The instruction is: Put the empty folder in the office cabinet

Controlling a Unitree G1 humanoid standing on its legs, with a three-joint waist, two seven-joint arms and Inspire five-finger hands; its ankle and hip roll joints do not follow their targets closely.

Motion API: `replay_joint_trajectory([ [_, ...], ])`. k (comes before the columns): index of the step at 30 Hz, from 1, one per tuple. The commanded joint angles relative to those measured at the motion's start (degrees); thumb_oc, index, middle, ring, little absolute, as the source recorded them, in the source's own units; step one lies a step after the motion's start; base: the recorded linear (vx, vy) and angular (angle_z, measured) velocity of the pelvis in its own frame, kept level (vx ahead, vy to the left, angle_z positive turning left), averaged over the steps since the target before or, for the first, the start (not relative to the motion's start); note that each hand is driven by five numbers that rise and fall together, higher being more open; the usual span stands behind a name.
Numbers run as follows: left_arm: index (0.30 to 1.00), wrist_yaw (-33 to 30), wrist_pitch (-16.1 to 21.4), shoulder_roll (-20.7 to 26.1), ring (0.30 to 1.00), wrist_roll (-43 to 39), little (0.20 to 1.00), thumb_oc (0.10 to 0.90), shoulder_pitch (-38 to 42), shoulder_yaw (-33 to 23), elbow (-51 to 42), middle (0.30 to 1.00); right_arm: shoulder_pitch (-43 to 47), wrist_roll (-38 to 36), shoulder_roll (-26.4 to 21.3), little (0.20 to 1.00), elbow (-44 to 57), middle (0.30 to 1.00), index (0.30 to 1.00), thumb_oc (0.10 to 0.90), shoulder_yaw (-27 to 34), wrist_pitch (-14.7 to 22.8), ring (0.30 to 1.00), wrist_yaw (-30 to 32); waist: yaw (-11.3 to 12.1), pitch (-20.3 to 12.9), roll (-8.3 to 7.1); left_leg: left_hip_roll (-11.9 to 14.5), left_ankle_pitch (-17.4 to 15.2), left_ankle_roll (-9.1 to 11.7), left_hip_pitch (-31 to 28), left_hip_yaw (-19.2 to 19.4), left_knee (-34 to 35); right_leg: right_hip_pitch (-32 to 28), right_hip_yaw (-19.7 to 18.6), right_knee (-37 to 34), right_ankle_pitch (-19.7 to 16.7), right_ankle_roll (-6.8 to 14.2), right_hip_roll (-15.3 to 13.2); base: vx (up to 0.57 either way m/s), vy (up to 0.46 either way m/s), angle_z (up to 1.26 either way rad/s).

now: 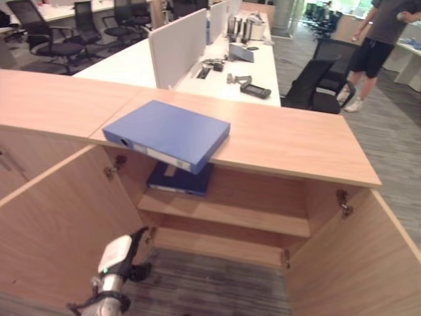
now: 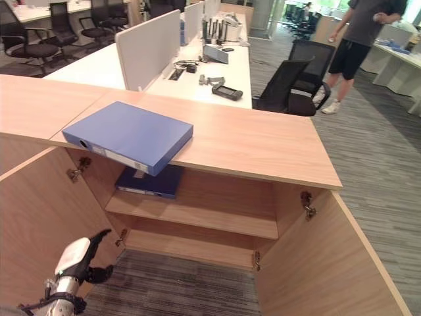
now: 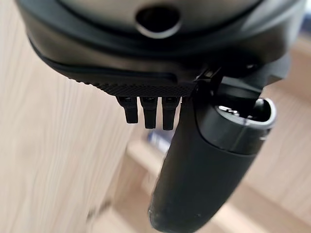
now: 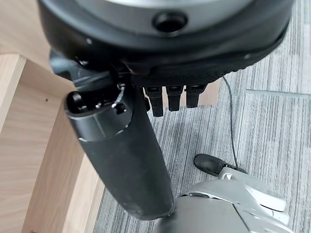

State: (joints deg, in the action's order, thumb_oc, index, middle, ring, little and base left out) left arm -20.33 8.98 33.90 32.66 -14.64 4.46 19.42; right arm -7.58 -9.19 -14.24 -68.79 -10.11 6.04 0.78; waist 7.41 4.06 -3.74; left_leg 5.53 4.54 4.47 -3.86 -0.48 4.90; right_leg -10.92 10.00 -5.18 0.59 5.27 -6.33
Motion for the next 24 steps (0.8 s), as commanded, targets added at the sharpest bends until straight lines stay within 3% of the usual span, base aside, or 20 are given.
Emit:
replay_joint_trajectory([
  [1, 0.9, -4.37, 2.49, 7.02, 0.9, 7.47, 0.9, 0.8, 8.48, -3.26, -9.89, 0.9, 4.63, 0.14, -2.19, 0.9, 1.46, 0.9, 0.9, 0.8, -1.13, 1.53, 0.9, -0.01, 1.5, 2.23, 1.28, 3.84, -5.92, 2.2, -2.82, -0.78, -0.85, 2.5, -0.03, 6.1, 3.75, 4.83, -4.9, -0.05, -0.018, 0.01],
  [4, 0.9, -4.94, 2.63, 8.9, 0.9, 9.22, 0.9, 0.8, 9.63, -4.99, -13.01, 0.9, 5.0, 0.16, -2.1, 0.9, 1.75, 0.9, 0.9, 0.8, -1.79, 1.44, 0.9, -0.17, 1.41, 2.09, 1.38, 4.01, -6.42, 2.45, -3.18, -0.82, -0.63, 2.13, 0.04, 5.99, 4.3, 4.85, -4.71, 0.02, -0.016, 0.01],
  [5, 0.9, -5.86, 3.15, 12.49, 0.9, 11.4, 0.9, 0.8, 12.14, -7.0, -17.74, 0.9, 5.32, 0.12, -2.33, 0.9, 2.09, 0.9, 0.9, 0.8, -2.51, 1.45, 0.9, -0.65, 1.32, 2.12, 1.74, 4.01, -5.79, 2.64, -2.87, -0.63, -0.74, 2.41, 0.22, 6.04, 3.7, 4.76, -4.62, -0.05, -0.01, -0.01],
  [8, 0.9, -6.31, 3.47, 15.34, 0.9, 12.53, 0.9, 0.8, 13.97, -8.8, -22.12, 0.9, 5.46, 0.21, -2.33, 0.9, 1.7, 0.9, 0.9, 0.8, -3.05, 1.45, 0.9, -0.99, 1.13, 1.86, 2.05, 4.08, -6.35, 2.88, -3.29, -0.5, -0.53, 1.99, 0.25, 5.61, 4.18, 4.86, -4.52, 0.01, -0.003, 0.0],
  [9, 0.9, -6.6, 4.03, 18.64, 0.9, 13.05, 0.9, 0.8, 16.13, -9.97, -25.36, 0.9, 5.4, 0.44, -2.45, 0.9, 1.17, 0.9, 0.9, 0.8, -3.62, 1.35, 0.9, -1.47, 0.82, 1.84, 2.54, 3.98, -5.81, 2.93, -3.16, -0.28, -0.62, 2.18, 0.21, 5.47, 3.53, 4.85, -4.52, 0.0, 0.0, 0.0],
  [14, 0.9, -6.63, 4.94, 26.53, 0.9, 12.6, 0.9, 0.8, 25.51, -7.15, -27.97, 0.9, 5.41, 1.5, -3.29, 0.9, -1.05, 0.9, 0.9, 0.8, -4.92, 0.87, 0.9, -1.98, -1.04, 0.92, 4.0, 3.92, -6.67, 3.12, -4.39, 0.38, -0.27, 1.58, -0.08, 4.95, 3.78, 5.23, -4.56, 0.02, 0.007, -0.01],
  [24, 0.9, -7.33, 3.9, 27.23, 0.9, 11.38, 0.9, 0.8, 37.38, 0.51, -24.67, 0.9, 4.75, 1.42, -3.91, 0.9, -1.04, 0.9, 0.9, 0.8, -5.1, 0.52, 0.9, -2.02, -3.45, 0.56, 4.6, 3.7, -6.4, 3.09, -5.24, 1.97, 0.05, 1.69, -0.81, 4.32, 2.74, 5.39, -4.83, 0.01, 0.01, -0.04],
])
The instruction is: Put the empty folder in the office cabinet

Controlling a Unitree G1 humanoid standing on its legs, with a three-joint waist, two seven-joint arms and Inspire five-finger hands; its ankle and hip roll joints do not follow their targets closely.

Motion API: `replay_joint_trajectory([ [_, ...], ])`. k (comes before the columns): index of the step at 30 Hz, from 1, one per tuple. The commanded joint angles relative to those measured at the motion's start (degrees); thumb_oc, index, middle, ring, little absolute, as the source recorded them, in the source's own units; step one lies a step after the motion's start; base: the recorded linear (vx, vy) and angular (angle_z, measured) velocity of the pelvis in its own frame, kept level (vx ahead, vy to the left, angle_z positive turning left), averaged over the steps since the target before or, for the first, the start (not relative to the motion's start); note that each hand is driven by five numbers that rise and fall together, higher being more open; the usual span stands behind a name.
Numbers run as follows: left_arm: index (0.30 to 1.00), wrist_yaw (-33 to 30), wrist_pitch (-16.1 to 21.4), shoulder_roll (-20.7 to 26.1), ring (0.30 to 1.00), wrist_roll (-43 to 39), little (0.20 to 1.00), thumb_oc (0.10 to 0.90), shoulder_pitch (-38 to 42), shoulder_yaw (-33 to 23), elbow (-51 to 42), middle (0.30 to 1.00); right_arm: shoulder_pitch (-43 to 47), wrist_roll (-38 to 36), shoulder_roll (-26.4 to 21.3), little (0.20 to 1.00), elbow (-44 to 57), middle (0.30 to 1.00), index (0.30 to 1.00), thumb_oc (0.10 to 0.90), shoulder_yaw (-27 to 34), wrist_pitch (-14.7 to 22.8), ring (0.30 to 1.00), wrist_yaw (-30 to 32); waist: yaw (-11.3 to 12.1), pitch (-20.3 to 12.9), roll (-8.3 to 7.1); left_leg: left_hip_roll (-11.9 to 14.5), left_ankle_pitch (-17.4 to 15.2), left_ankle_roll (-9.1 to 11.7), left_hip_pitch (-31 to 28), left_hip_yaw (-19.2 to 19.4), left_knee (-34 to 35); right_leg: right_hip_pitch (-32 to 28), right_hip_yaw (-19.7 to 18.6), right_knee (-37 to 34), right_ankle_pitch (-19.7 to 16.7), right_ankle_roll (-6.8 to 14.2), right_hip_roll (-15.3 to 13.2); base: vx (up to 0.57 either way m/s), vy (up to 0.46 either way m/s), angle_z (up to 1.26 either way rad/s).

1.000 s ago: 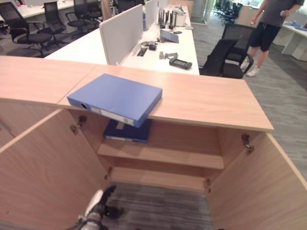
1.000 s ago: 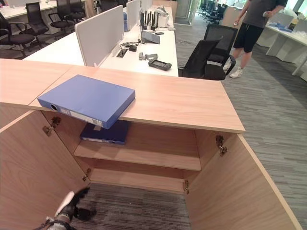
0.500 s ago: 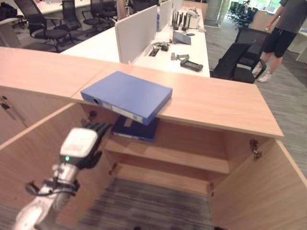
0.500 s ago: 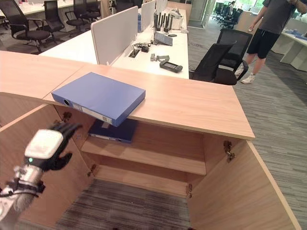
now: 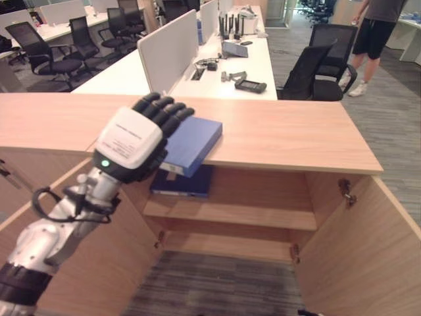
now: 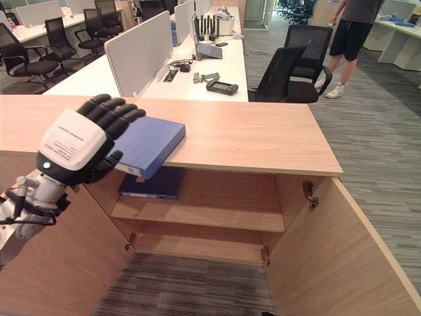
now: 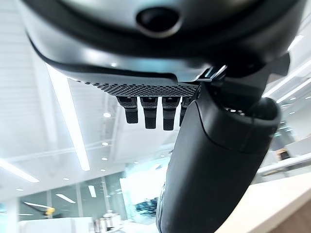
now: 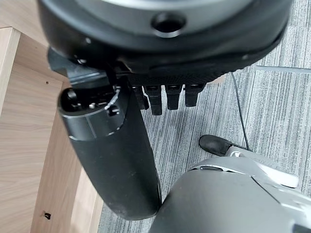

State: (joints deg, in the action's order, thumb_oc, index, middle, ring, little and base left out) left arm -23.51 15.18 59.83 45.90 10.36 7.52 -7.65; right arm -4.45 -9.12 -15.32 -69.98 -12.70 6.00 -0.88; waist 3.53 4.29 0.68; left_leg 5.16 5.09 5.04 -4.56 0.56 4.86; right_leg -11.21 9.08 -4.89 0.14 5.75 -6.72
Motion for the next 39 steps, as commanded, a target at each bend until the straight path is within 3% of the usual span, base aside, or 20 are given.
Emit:
replay_joint_trajectory([
  [1, 0.9, -3.91, -2.42, 1.16, 0.9, -1.83, 0.9, 0.8, 13.28, -1.79, 2.88, 0.9, 1.45, 1.2, -3.04, 0.9, 1.12, 0.9, 0.9, 0.8, -2.9, 0.81, 0.9, -0.54, -0.06, 0.13, 0.2, 4.14, -7.62, 2.57, -4.87, 1.03, 0.1, 1.7, -0.1, 3.88, 3.69, 5.0, -4.46, 0.05, 0.002, -0.08],
  [5, 0.9, -3.28, -3.46, -0.17, 0.9, -1.93, 0.9, 0.8, 18.41, 3.1, 7.52, 0.9, 0.41, 0.59, -3.42, 0.9, 4.01, 0.9, 0.9, 0.8, -3.4, 1.23, 0.9, -0.75, -1.34, 0.16, 0.16, 4.16, -7.75, 2.58, -5.14, 1.59, 0.14, 2.0, -0.59, 3.92, 3.47, 5.06, -4.49, 0.01, 0.006, -0.11],
  [9, 0.9, -3.25, -3.79, -1.57, 0.9, -3.11, 0.9, 0.8, 19.22, 4.11, 9.88, 0.9, 0.06, 0.24, -3.38, 0.9, 4.64, 0.9, 0.9, 0.8, -3.35, 1.3, 0.9, -0.82, -1.66, 0.33, -0.04, 4.17, -7.18, 2.49, -5.02, 1.9, 0.14, 2.47, -0.86, 4.12, 2.86, 5.06, -4.5, 0.01, 0.004, -0.12],
  [31, 0.9, -1.63, -4.26, -6.65, 0.9, -9.88, 0.9, 0.8, 12.02, -2.05, 12.53, 0.9, -0.5, 1.65, -3.23, 0.9, 3.42, 0.9, 0.9, 0.8, -1.66, 0.23, 0.9, -0.33, -1.33, 0.09, -1.24, 4.27, -7.7, 2.45, -6.0, 2.47, 0.14, 1.73, -0.91, 3.76, 2.92, 4.86, -4.43, 0.0, 0.001, -0.01],
  [39, 0.9, -1.24, -3.73, -3.91, 0.9, -8.86, 0.9, 0.8, 11.32, -4.54, 8.13, 0.9, 0.03, 2.24, -2.93, 0.9, 2.81, 0.9, 0.9, 0.8, -2.07, 0.03, 0.9, -0.43, -0.57, 0.04, -1.09, 4.28, -7.49, 2.6, -5.81, 2.27, 0.14, 1.31, -0.49, 3.42, 2.96, 4.74, -4.28, 0.0, 0.0, 0.0],
])
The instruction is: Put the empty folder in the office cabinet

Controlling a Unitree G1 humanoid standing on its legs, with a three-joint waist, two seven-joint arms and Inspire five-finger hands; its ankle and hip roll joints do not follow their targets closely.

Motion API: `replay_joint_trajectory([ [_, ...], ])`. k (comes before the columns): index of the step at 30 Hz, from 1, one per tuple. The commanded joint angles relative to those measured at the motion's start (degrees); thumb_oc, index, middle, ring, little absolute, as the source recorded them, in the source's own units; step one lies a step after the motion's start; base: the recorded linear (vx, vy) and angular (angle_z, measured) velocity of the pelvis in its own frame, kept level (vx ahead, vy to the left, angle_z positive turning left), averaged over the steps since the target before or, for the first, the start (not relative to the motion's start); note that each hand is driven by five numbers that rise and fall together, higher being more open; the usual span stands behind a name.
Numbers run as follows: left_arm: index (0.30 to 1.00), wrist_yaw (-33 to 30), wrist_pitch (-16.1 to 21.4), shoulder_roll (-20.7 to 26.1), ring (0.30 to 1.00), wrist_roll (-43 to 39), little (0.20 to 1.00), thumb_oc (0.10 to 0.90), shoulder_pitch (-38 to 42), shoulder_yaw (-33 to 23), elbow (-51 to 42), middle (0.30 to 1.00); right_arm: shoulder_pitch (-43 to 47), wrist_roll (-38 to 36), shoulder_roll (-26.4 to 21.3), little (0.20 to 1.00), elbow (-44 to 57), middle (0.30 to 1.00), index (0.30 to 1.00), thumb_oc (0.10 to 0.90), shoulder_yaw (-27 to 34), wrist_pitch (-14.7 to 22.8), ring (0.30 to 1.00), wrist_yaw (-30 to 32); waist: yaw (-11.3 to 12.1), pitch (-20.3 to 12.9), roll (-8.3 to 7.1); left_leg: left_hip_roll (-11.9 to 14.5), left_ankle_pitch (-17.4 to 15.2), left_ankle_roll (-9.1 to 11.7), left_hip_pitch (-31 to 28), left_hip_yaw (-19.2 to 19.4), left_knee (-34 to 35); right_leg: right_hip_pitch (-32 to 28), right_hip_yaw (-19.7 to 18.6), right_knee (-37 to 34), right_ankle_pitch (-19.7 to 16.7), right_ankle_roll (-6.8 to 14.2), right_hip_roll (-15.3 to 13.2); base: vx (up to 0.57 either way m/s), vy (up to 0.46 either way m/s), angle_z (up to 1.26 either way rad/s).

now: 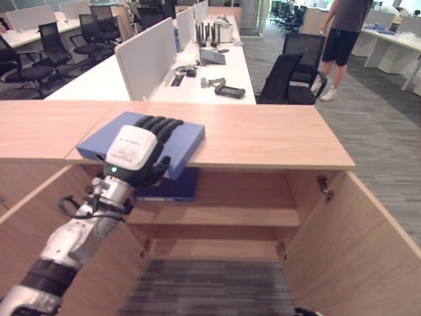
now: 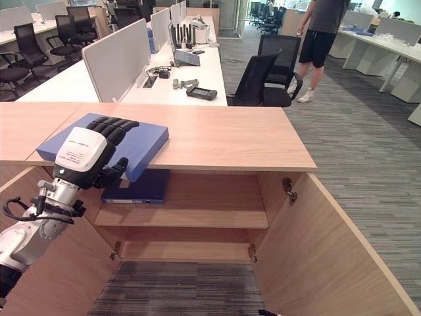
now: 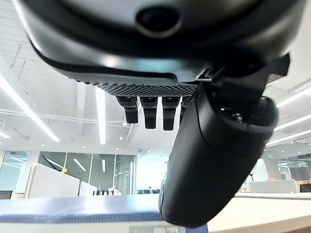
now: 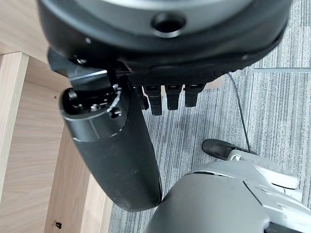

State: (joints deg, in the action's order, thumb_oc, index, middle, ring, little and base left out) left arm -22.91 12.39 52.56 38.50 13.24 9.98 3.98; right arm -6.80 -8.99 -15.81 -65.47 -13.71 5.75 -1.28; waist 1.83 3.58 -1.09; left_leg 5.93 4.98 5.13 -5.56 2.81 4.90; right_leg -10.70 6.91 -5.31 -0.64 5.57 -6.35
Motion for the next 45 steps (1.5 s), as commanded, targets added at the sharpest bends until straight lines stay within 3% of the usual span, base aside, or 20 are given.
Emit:
replay_joint_trajectory([
  [1, 0.9, -1.71, -0.75, 4.07, 0.9, -1.16, 0.9, 0.8, 8.44, -7.26, -4.45, 0.9, 2.4, 2.2, -2.43, 0.9, -1.89, 0.9, 0.9, 0.8, -1.09, 0.3, 0.9, -0.05, 1.24, 0.73, 0.7, 3.54, -7.36, 2.53, -4.78, -0.05, 0.1, 0.74, 1.77, 3.85, 3.74, 4.92, -4.67, 0.0, 0.0, 0.0],
  [12, 0.9, -1.62, 0.75, 9.81, 0.9, -0.58, 0.9, 0.8, 9.26, -10.23, -11.66, 0.9, 2.78, 2.66, -2.27, 0.9, -4.36, 0.9, 0.9, 0.8, -1.48, -0.22, 0.9, -0.45, 2.34, 0.45, 1.47, 3.66, -7.61, 2.77, -4.79, -0.74, 0.1, 0.06, 2.71, 3.52, 4.37, 4.93, -4.5, 0.0, -0.005, 0.02],
  [27, 0.9, -0.58, 1.68, 10.7, 0.9, -1.32, 0.9, 0.8, 6.68, -11.35, -14.2, 0.9, 3.47, 2.82, -2.21, 0.9, -5.85, 0.9, 0.9, 0.8, -0.86, -0.37, 0.9, -0.01, 3.09, 0.41, 1.99, 3.43, -7.56, 2.74, -4.32, -1.44, 0.1, -0.12, 3.32, 3.5, 4.49, 4.88, -4.55, 0.0, -0.001, 0.04],
  [45, 0.9, 1.3, 2.64, 9.89, 0.9, -3.96, 0.9, 0.8, -1.95, -17.61, -16.49, 0.9, 3.41, 2.92, -2.33, 0.9, -6.95, 0.9, 0.9, 0.8, 0.18, -0.74, 0.9, 0.03, 4.43, 0.65, 1.97, 3.38, -7.58, 2.65, -4.37, -1.85, 0.1, -0.6, 3.95, 3.38, 4.64, 4.73, -4.49, 0.0, 0.002, 0.01],
])
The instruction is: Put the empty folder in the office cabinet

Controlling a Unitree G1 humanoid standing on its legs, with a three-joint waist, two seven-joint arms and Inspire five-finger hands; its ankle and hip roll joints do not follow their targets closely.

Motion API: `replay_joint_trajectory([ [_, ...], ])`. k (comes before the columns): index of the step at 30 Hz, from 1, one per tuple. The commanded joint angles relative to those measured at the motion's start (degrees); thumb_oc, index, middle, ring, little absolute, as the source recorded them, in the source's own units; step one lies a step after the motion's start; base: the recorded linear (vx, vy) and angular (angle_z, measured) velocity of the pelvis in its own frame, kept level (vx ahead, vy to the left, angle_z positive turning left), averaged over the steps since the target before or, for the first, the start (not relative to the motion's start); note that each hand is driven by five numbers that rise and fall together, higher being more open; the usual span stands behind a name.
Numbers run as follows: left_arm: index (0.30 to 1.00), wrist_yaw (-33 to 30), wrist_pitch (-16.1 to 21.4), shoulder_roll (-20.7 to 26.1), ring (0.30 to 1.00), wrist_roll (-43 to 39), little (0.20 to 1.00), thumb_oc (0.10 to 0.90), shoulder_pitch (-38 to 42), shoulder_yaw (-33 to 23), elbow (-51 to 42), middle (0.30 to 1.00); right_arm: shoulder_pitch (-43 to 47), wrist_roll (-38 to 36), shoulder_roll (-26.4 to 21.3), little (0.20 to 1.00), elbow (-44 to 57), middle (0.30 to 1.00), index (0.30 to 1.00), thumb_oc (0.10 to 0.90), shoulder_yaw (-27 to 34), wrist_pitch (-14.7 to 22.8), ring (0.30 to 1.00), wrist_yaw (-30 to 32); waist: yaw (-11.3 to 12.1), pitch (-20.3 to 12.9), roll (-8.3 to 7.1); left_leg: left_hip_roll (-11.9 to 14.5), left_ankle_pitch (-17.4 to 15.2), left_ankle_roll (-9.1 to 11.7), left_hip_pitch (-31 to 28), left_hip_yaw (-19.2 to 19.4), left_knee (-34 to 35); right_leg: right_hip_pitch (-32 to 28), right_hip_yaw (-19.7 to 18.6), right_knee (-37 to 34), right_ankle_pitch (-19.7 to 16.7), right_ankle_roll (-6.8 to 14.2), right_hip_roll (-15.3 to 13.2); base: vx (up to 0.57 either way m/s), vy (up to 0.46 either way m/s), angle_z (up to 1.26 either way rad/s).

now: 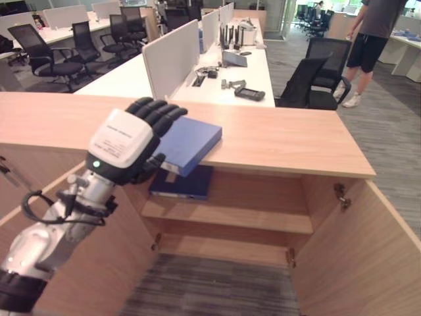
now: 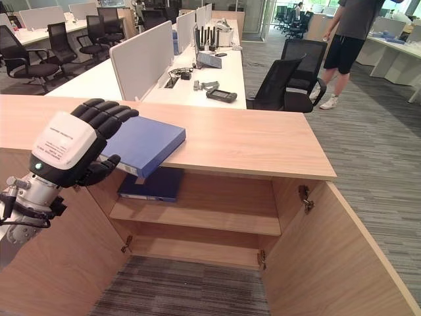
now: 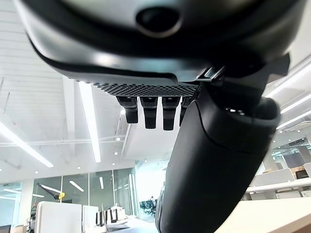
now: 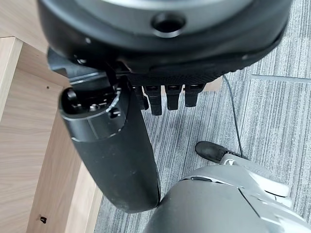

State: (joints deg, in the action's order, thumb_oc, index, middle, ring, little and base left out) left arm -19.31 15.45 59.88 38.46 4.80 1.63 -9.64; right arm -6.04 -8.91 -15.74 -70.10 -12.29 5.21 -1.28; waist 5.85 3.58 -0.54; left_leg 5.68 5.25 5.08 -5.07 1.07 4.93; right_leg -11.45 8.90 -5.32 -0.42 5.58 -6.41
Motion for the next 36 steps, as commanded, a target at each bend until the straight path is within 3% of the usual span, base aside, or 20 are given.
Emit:
replay_joint_trajectory([
  [1, 0.9, -2.23, -0.43, 2.39, 0.9, -4.05, 0.9, 0.8, 5.97, -9.6, -2.89, 0.9, 2.67, 2.84, -2.36, 0.9, -2.34, 0.9, 0.9, 0.8, -1.16, -0.21, 0.9, 0.05, 0.54, 0.82, 1.44, 3.55, -7.22, 2.64, -4.6, -0.06, 0.07, 0.46, 2.07, 3.53, 3.88, 4.66, -4.47, -0.04, 0.007, -0.02],
  [8, 0.9, -1.52, -0.55, 0.45, 0.9, -5.33, 0.9, 0.8, 2.24, -12.23, -3.25, 0.9, 2.81, 3.29, -2.46, 0.9, -2.55, 0.9, 0.9, 0.8, -0.86, -0.39, 0.9, 0.06, 1.04, 0.96, 1.35, 3.47, -7.19, 2.61, -4.53, -0.29, 0.07, 0.19, 2.29, 3.49, 3.98, 4.55, -4.44, 0.0, 0.001, 0.01],
  [14, 0.9, -0.69, -0.5, -0.16, 0.9, -5.74, 0.9, 0.8, 1.9, -11.32, -2.31, 0.9, 2.93, 3.62, -2.69, 0.9, -2.55, 0.9, 0.9, 0.8, -0.9, -0.6, 0.9, 0.11, 1.01, 0.98, 1.3, 3.55, -7.91, 2.59, -4.92, -0.48, 0.07, -0.38, 2.36, 3.45, 4.71, 4.55, -4.39, 0.01, 0.001, 0.01],
  [27, 0.9, 0.01, -1.17, 1.26, 0.9, -4.32, 0.9, 0.8, 5.13, -6.03, 3.29, 0.9, 3.06, 3.85, -3.18, 0.9, -2.86, 0.9, 0.9, 0.8, -0.82, -0.92, 0.9, 0.29, 0.08, 0.96, 1.53, 3.63, -8.06, 2.62, -5.27, -0.15, 0.07, -0.26, 2.04, 3.53, 4.73, 4.61, -4.42, 0.0, 0.0, 0.0],
  [36, 0.9, -0.26, -2.6, 2.91, 0.9, -3.04, 0.9, 0.8, 11.63, 0.43, 9.16, 0.9, 2.97, 3.58, -3.84, 0.9, -3.58, 0.9, 0.9, 0.8, -0.67, -1.26, 0.9, 0.5, -1.46, 0.75, 1.82, 3.82, -8.14, 2.79, -5.43, 0.48, 0.07, -0.01, 1.51, 3.27, 4.64, 4.71, -4.32, 0.0, 0.001, -0.01],
])
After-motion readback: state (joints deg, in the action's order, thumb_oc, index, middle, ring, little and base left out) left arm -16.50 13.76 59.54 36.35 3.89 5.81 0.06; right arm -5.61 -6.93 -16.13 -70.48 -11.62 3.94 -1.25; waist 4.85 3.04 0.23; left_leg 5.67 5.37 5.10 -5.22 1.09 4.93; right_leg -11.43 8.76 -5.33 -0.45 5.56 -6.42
